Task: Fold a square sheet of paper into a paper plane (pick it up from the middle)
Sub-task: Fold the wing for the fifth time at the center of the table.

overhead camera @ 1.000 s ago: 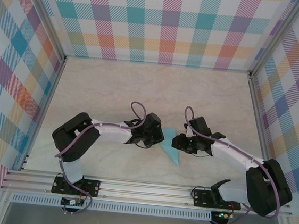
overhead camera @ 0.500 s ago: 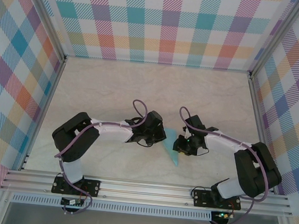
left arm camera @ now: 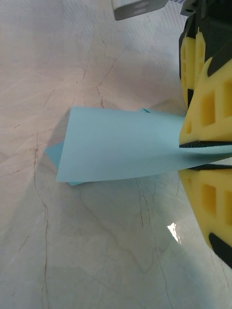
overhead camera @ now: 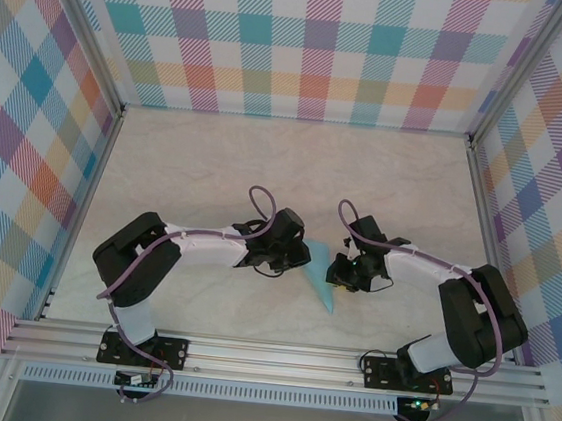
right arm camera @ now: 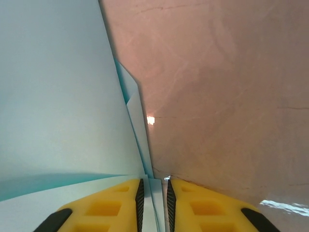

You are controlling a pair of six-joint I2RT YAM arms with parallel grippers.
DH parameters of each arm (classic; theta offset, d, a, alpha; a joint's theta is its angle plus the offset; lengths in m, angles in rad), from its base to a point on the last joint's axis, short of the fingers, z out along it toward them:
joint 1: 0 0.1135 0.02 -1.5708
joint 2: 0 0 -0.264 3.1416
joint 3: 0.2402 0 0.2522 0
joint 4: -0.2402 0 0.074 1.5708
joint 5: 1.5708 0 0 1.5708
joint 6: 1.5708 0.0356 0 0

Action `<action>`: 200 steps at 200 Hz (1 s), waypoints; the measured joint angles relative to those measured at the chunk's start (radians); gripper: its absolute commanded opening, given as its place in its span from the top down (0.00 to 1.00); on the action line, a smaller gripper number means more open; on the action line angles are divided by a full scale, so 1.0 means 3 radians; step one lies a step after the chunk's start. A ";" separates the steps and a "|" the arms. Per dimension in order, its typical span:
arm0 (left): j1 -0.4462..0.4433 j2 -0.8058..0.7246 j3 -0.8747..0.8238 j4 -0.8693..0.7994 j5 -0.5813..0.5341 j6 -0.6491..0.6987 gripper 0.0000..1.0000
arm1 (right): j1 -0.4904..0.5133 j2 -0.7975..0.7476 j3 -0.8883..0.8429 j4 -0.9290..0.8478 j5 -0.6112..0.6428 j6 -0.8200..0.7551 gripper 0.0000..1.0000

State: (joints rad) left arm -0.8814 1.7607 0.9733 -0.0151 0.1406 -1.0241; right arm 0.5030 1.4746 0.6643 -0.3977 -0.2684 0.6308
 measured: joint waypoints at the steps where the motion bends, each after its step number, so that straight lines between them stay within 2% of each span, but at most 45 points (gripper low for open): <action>1: 0.0000 0.0000 -0.0001 0.0000 0.0001 0.0001 0.79 | 0.0000 0.0000 0.0000 -0.0001 0.0001 -0.0005 0.80; 47: -0.0005 0.0097 0.0107 0.0069 0.0158 0.0041 0.80 | 0.0000 0.0022 0.0014 -0.0031 0.0031 -0.0060 0.82; 81: -0.0005 0.0203 0.0168 0.0041 0.0202 0.0076 0.93 | 0.0003 0.0067 0.0084 -0.0116 0.0047 -0.0061 0.81; 113: -0.0005 0.0230 0.0271 -0.0114 0.0197 0.0104 1.00 | 0.0025 0.0004 0.0086 -0.0121 0.0098 -0.0113 0.72; 171: -0.0005 0.0281 0.0507 -0.0422 0.0189 0.0103 1.00 | 0.0080 -0.0849 -0.0125 0.0022 0.0303 -0.0326 0.53; 200: -0.0005 0.0291 0.0568 -0.0515 0.0191 0.0103 1.00 | 0.0417 -0.1242 -0.0423 0.0228 0.0486 -0.0458 0.49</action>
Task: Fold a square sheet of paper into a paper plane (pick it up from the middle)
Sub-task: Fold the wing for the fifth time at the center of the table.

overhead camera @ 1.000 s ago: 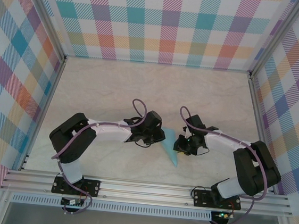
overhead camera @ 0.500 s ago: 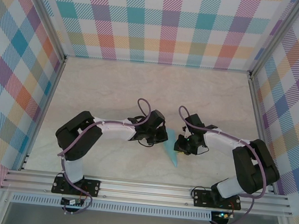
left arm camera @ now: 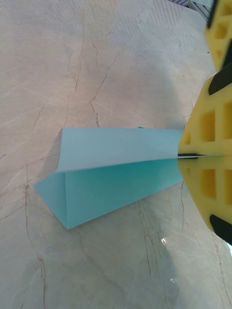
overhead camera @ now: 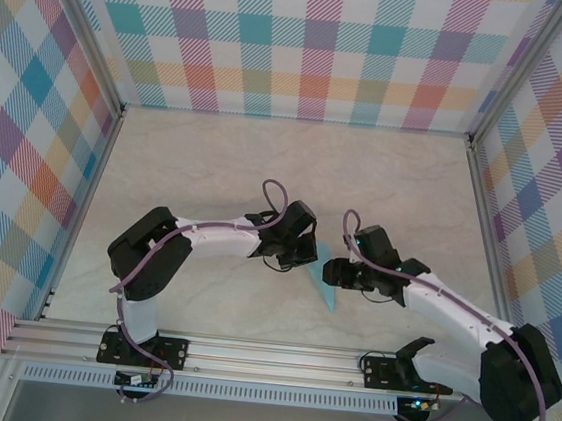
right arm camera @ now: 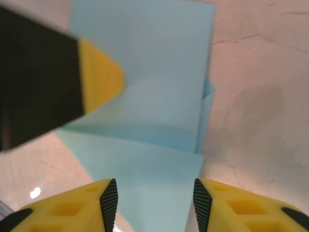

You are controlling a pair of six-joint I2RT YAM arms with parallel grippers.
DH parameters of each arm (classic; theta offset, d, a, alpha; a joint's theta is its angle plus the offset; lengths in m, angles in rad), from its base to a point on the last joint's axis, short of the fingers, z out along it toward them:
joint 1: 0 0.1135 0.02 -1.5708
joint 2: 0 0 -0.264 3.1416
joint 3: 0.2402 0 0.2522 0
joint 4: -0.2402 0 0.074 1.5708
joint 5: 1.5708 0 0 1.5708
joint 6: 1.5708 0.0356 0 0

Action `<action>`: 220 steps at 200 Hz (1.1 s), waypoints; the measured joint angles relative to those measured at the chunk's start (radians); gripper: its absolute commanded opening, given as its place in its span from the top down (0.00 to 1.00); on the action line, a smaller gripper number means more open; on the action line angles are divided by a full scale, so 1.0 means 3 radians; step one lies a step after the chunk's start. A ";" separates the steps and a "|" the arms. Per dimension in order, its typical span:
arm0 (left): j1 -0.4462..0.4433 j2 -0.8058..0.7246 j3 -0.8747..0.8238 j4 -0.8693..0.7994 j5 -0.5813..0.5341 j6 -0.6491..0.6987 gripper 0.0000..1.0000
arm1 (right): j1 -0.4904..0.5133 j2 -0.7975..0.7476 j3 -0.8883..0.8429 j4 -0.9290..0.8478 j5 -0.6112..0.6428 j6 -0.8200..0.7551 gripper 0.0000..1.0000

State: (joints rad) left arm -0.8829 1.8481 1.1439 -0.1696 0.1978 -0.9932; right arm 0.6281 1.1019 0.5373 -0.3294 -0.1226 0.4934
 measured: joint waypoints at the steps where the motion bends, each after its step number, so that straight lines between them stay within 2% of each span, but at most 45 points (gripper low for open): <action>1: 0.0000 0.0003 0.0003 -0.0003 0.0000 0.0000 1.00 | 0.0014 -0.0010 -0.0006 0.0003 0.0009 -0.0005 0.49; 35: 0.0000 0.0072 0.0057 -0.0064 0.0004 0.0000 1.00 | 0.0543 -0.0356 -0.0262 0.0178 0.0431 -0.0205 0.49; 59: 0.0000 0.0109 0.0062 -0.0080 0.0005 0.0000 1.00 | 0.0752 -0.0398 -0.0346 0.0315 0.0683 -0.0364 0.49; 123: 0.0003 0.0132 0.0114 -0.0141 0.0011 -0.0003 1.00 | 0.1090 0.0179 -0.0287 0.0463 0.1213 -0.0650 0.52; 164: 0.0011 0.0134 0.0125 -0.0144 0.0004 -0.0004 1.00 | 0.1181 0.0342 -0.0238 0.0456 0.1513 -0.0726 0.65; 202: 0.0029 0.0135 0.0125 -0.0142 0.0000 -0.0006 1.00 | 0.1263 0.0465 -0.0169 0.0431 0.1673 -0.0744 0.67; 220: 0.0032 0.0135 0.0125 -0.0144 -0.0003 -0.0014 1.00 | 0.1283 0.0490 -0.0153 0.0418 0.1718 -0.0749 0.65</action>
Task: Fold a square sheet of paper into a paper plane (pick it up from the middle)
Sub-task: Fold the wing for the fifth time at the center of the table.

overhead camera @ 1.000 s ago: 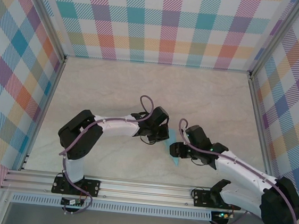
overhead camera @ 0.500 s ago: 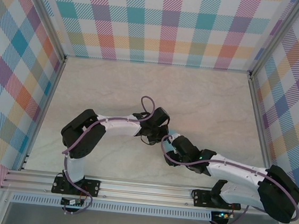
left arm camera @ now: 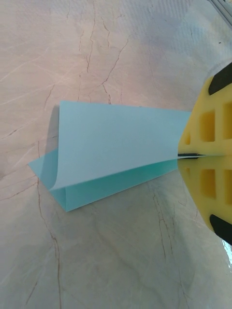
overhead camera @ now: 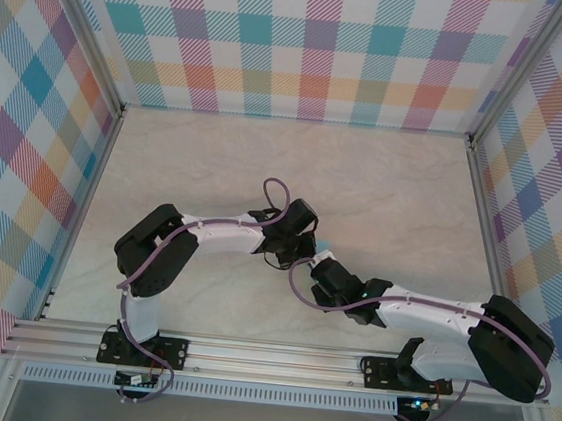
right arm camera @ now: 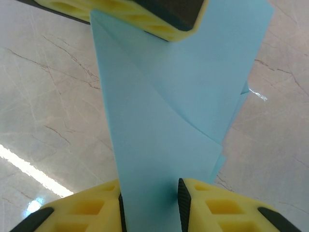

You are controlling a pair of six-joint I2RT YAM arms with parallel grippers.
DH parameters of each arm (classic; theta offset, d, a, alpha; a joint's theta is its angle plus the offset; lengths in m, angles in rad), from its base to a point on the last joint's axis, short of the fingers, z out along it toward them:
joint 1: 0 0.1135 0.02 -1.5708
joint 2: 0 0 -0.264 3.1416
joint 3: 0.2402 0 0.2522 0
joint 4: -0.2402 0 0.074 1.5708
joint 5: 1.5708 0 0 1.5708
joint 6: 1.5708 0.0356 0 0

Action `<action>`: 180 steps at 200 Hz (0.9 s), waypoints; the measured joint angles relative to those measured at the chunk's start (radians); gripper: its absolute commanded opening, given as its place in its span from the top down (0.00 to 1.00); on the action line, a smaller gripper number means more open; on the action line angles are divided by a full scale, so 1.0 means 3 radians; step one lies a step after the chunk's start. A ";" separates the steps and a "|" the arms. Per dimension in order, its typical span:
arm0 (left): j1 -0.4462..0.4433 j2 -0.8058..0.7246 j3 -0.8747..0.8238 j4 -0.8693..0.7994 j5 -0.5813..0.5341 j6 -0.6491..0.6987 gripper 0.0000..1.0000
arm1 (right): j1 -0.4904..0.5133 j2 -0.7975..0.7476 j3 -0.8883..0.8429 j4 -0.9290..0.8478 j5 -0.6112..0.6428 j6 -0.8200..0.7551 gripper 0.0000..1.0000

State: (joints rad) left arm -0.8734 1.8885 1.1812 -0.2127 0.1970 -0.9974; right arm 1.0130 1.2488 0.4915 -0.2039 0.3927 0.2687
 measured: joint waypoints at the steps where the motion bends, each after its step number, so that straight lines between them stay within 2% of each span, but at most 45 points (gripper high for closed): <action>1: 0.0000 0.0000 0.0000 0.0000 0.0000 0.0000 1.00 | 0.0000 0.0000 0.0000 0.0000 0.0003 0.0000 0.65; 55: 0.0000 0.0000 0.0003 0.0001 0.0000 -0.0003 1.00 | 0.0045 0.0001 0.0020 -0.0029 0.0066 -0.0003 0.59; 110: 0.0000 0.0000 0.0014 0.0004 0.0001 -0.0004 1.00 | 0.0078 -0.0078 0.0020 -0.0022 0.0065 -0.0004 0.58; 151: -0.0005 0.0005 0.0027 0.0001 0.0006 -0.0001 1.00 | 0.0084 -0.0188 0.0020 0.0056 0.0102 -0.0004 0.65; 180: -0.0014 0.0005 0.0027 -0.0001 0.0010 0.0000 1.00 | 0.0084 -0.0113 0.0033 0.0098 0.0151 0.0000 0.66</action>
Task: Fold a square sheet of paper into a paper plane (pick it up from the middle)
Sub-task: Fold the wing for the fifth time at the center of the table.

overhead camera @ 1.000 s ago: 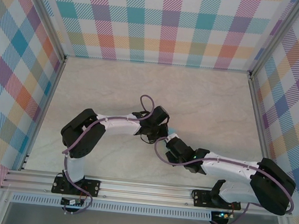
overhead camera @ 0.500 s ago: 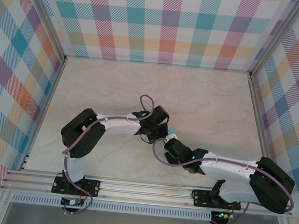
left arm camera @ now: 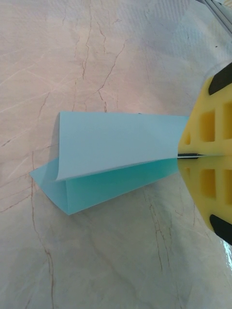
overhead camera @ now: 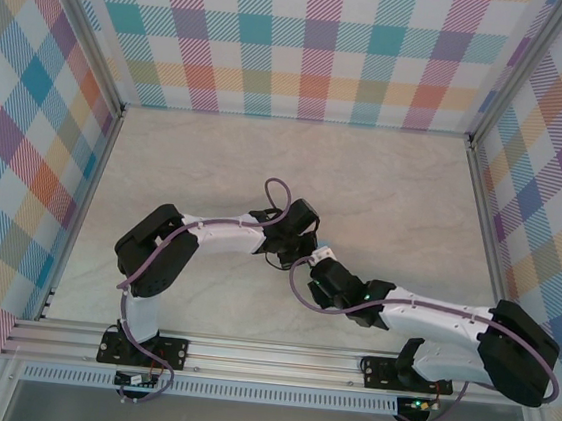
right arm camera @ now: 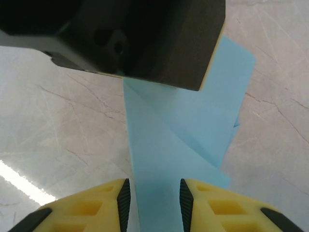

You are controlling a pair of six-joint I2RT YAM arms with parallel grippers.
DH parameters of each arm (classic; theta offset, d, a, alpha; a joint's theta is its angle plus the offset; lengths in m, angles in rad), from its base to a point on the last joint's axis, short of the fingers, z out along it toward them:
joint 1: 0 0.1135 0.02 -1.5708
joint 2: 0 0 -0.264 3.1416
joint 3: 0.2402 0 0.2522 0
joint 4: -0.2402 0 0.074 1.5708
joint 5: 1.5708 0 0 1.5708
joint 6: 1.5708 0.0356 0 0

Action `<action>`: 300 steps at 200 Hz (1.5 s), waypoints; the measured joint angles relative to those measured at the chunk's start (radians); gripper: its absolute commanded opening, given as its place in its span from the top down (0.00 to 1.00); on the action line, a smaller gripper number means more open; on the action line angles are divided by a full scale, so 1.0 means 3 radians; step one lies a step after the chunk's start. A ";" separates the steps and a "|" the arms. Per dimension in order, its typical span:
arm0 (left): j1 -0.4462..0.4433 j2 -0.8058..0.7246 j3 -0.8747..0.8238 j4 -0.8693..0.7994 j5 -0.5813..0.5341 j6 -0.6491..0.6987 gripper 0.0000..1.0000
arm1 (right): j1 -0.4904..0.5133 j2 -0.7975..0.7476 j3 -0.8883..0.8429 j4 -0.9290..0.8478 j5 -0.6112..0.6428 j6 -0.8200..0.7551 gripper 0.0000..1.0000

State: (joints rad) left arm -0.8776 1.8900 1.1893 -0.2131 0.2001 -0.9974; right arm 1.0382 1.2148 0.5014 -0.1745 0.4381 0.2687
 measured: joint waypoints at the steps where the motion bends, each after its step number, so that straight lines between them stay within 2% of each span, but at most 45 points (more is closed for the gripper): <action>1: 0.0000 0.0001 0.0000 -0.0003 0.0000 0.0000 1.00 | 0.0000 0.0004 0.0000 0.0001 0.0001 0.0000 0.66; 17: 0.0001 0.0008 0.0000 -0.0029 0.0000 -0.0001 1.00 | 0.0000 0.0088 0.0056 0.0000 0.0039 0.0010 0.67; 27: 0.0000 0.0008 0.0000 -0.0045 0.0003 -0.0001 1.00 | 0.0000 0.0126 0.0089 0.0000 0.0064 0.0011 0.72; 36: 0.0000 0.0008 0.0000 -0.0048 0.0004 -0.0001 1.00 | 0.0000 0.0153 0.0108 0.0000 0.0083 0.0025 0.73; 53: 0.0000 0.0008 0.0000 -0.0053 0.0003 -0.0001 1.00 | 0.0000 0.0164 0.0118 -0.0009 0.0113 0.0028 0.67; 95: 0.0000 0.0008 0.0000 -0.0070 0.0003 -0.0001 1.00 | 0.0000 0.0170 0.0125 -0.0045 0.0163 0.0058 0.63; 137: 0.0000 0.0008 0.0000 -0.0071 0.0003 0.0000 1.00 | 0.0000 0.0127 0.0085 -0.0041 0.0159 0.0074 0.65; 173: 0.0000 0.0008 0.0001 -0.0071 0.0004 0.0000 1.00 | 0.0000 0.0128 0.0085 -0.0029 0.0137 0.0074 0.72; 232: 0.0000 0.0008 0.0001 -0.0070 0.0003 0.0000 0.99 | 0.0000 0.0136 0.0085 -0.0017 0.0135 0.0099 0.91; 257: 0.0004 0.0008 0.0001 -0.0075 -0.0010 0.0004 0.92 | 0.0000 0.0177 0.0090 0.0017 0.0136 0.0114 0.96; 300: 0.0042 -0.0024 -0.0061 -0.0070 -0.0041 0.0009 0.62 | 0.0000 0.0257 0.0106 0.0116 0.0071 0.0187 0.98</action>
State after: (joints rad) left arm -0.8650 1.8828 1.1709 -0.2340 0.1879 -0.9947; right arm 1.0382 1.2919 0.5331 -0.1398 0.4595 0.3248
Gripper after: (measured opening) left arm 0.301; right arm 0.050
